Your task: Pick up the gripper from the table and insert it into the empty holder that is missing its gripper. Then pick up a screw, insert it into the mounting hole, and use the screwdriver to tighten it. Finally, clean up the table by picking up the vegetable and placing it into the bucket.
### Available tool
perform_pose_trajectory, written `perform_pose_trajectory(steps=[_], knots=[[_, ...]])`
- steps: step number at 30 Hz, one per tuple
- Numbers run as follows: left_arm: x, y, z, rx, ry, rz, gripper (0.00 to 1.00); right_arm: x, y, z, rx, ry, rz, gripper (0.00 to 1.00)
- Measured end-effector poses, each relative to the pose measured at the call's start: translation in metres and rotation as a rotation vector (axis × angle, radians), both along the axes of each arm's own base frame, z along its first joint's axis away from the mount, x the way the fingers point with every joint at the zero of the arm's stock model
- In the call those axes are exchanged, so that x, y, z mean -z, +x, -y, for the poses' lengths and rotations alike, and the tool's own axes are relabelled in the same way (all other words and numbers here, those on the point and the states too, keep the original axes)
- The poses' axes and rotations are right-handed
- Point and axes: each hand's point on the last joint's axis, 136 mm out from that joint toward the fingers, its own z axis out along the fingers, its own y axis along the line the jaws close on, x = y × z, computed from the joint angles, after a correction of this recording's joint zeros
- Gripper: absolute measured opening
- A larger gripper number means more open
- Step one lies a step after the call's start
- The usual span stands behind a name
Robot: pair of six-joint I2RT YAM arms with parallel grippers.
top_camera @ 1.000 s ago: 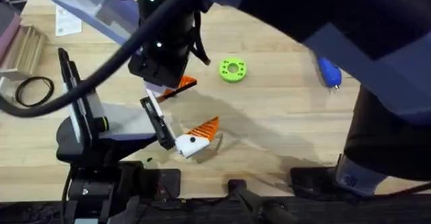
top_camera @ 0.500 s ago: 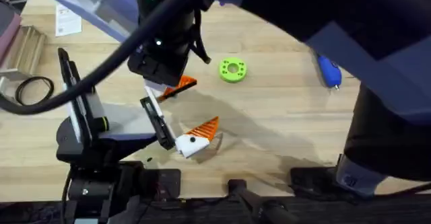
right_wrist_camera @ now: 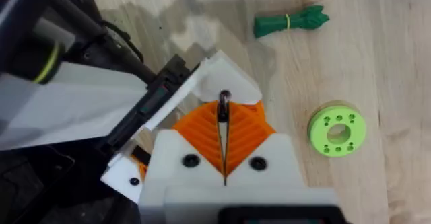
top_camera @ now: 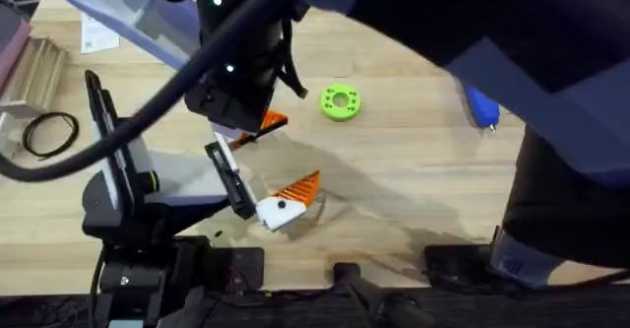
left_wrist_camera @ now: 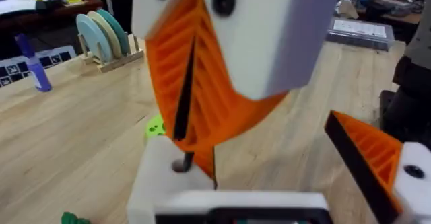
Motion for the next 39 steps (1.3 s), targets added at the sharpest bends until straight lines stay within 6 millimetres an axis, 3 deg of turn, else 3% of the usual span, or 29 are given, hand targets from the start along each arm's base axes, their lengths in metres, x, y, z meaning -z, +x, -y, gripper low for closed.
perform_pose_trajectory(steps=[39], knots=[[0.0001, 0.0001, -0.0001, -0.001, -0.004, -0.008, 0.986, 0.0029, 0.0047, -0.0085, 0.007, 0.018, 0.007, 0.006]])
